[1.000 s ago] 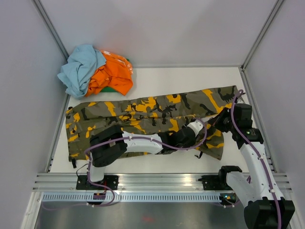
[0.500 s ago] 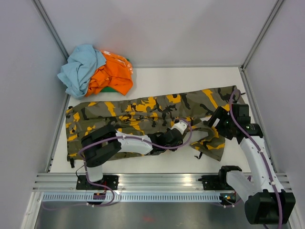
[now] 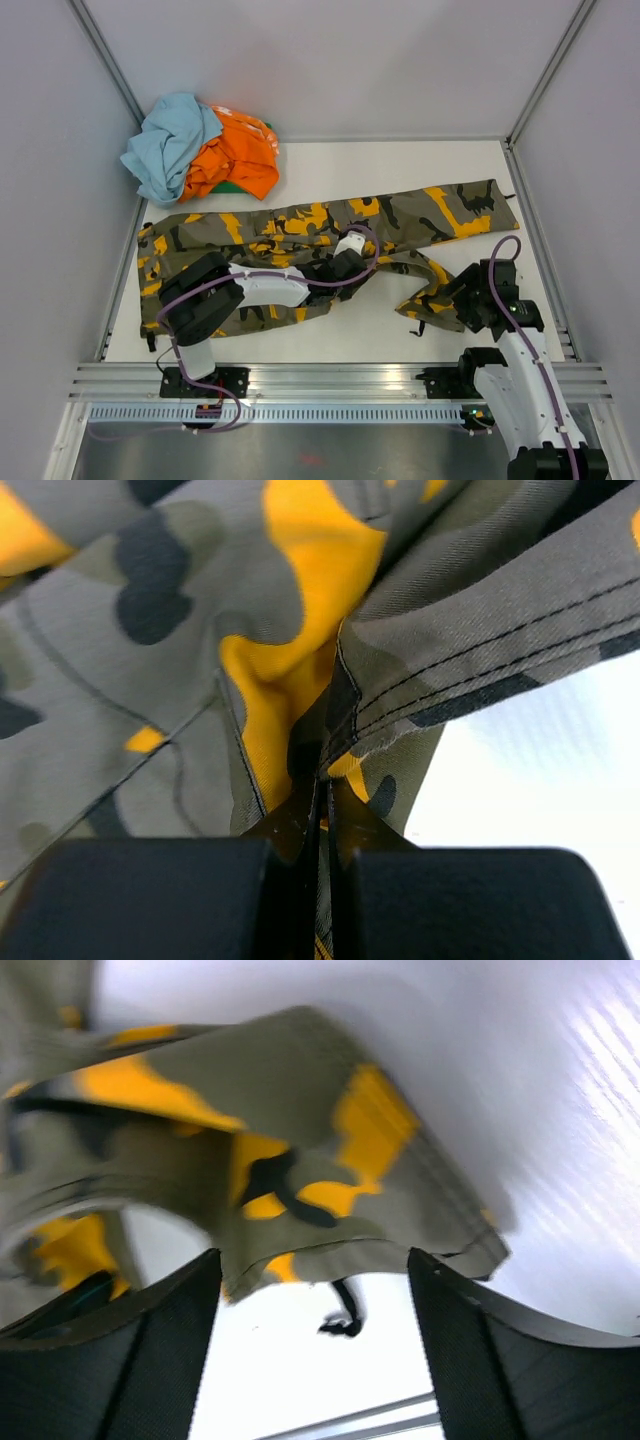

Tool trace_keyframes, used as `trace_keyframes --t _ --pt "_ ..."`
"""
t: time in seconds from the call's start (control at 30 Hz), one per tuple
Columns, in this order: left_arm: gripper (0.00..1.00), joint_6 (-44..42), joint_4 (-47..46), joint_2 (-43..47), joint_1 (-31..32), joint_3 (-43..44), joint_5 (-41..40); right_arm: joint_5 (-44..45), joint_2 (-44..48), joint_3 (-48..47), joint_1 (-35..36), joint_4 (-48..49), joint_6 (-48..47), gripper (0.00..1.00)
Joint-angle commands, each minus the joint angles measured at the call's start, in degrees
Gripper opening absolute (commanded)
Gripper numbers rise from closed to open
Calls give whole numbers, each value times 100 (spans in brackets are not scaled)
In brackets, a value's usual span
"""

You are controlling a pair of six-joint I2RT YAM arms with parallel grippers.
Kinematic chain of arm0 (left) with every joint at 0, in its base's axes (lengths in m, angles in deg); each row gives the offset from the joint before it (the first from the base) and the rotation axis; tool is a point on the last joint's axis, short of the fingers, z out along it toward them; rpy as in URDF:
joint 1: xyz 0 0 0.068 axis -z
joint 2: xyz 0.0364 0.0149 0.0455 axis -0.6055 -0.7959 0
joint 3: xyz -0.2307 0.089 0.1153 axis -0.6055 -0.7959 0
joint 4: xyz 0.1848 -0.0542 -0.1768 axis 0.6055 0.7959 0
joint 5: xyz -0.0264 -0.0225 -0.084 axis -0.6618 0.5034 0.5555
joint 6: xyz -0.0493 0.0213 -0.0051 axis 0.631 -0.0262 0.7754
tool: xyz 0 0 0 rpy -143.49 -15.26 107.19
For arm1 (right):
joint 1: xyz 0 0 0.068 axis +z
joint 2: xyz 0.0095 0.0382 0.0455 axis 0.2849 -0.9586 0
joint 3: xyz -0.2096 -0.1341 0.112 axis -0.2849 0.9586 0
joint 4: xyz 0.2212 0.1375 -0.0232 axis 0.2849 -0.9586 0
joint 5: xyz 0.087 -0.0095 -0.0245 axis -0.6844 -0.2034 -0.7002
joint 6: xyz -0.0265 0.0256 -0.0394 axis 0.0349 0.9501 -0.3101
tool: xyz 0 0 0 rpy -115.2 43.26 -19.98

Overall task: Fold and stack the trousers
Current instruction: Flatten the trousers out

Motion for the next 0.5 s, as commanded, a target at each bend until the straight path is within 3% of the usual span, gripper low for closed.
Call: trace_keyframes --t 0.0,0.33,0.47 --pt "2 -293 314 216 -51 -224 -445 437 -323 366 -19 384 253 77" --pt "2 -136 375 305 -60 -242 -498 649 -1140 753 -28 1235 139 75" --pt "2 -162 358 383 -60 -277 -524 631 -2238 525 -19 1571 -405 75"
